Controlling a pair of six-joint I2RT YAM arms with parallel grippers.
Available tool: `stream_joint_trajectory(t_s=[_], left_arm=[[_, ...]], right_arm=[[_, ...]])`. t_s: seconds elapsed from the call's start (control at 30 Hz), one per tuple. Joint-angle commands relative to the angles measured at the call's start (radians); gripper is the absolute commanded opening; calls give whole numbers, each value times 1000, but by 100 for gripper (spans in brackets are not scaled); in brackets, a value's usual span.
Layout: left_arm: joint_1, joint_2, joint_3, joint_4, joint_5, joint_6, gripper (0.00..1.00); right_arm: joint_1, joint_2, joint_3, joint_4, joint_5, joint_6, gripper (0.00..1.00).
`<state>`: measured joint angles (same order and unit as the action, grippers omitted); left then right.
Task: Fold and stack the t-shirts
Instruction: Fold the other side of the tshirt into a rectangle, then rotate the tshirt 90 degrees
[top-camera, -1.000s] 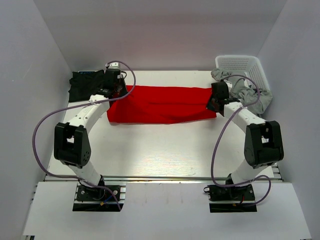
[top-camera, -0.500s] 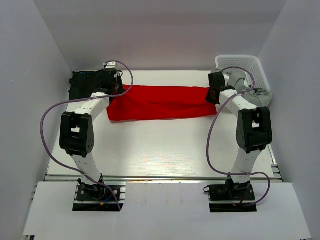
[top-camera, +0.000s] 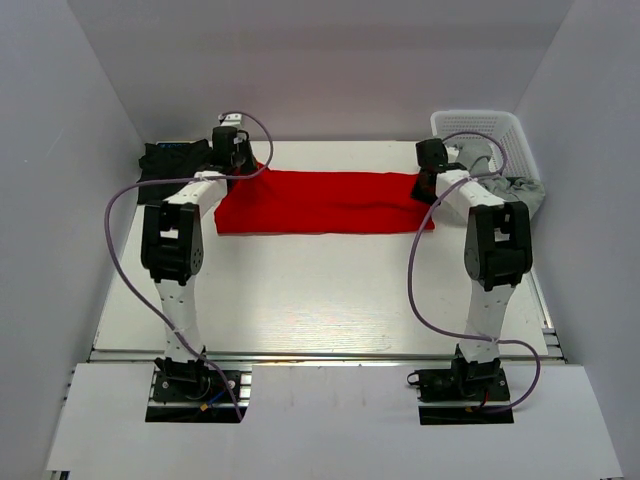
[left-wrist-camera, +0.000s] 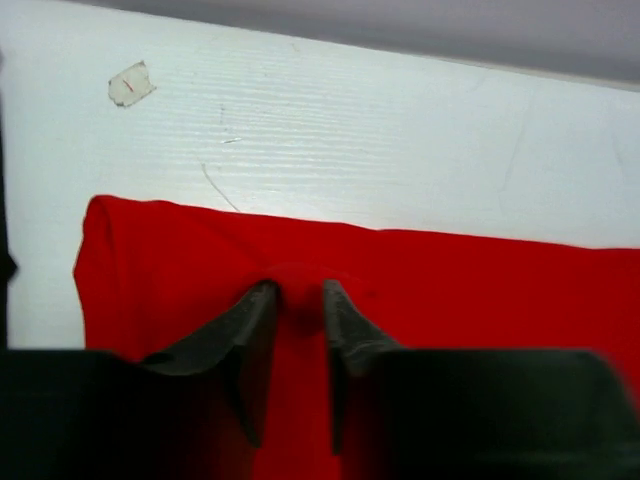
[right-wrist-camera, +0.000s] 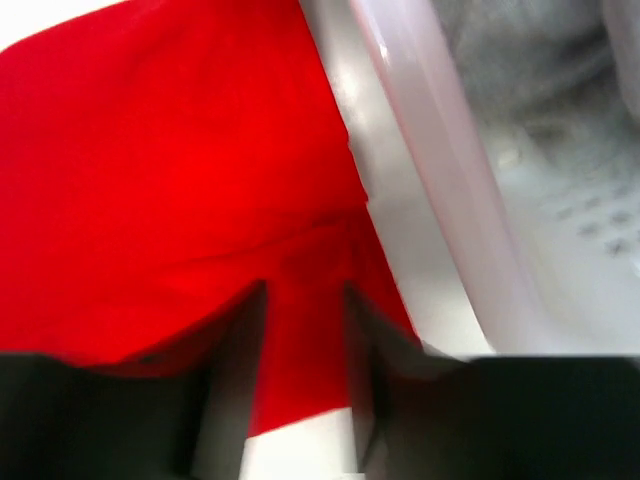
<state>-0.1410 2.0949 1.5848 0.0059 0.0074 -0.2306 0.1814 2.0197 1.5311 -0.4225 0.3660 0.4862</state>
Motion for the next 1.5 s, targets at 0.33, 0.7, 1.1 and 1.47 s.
stream_joint_trajectory(t_s=[0.33, 0.7, 1.1, 1.47], left_arm=[[55, 59, 181, -98, 38, -65, 100], [18, 7, -17, -26, 385, -62, 100], [9, 191, 87, -141, 292, -62, 100], [9, 487, 490, -225, 382, -73, 100]], right_arm=[[23, -163, -112, 254, -390, -184, 88], [79, -145, -209, 300, -564, -239, 90], [15, 203, 161, 188, -355, -251, 90], [-8, 162, -45, 146, -533, -236, 90]])
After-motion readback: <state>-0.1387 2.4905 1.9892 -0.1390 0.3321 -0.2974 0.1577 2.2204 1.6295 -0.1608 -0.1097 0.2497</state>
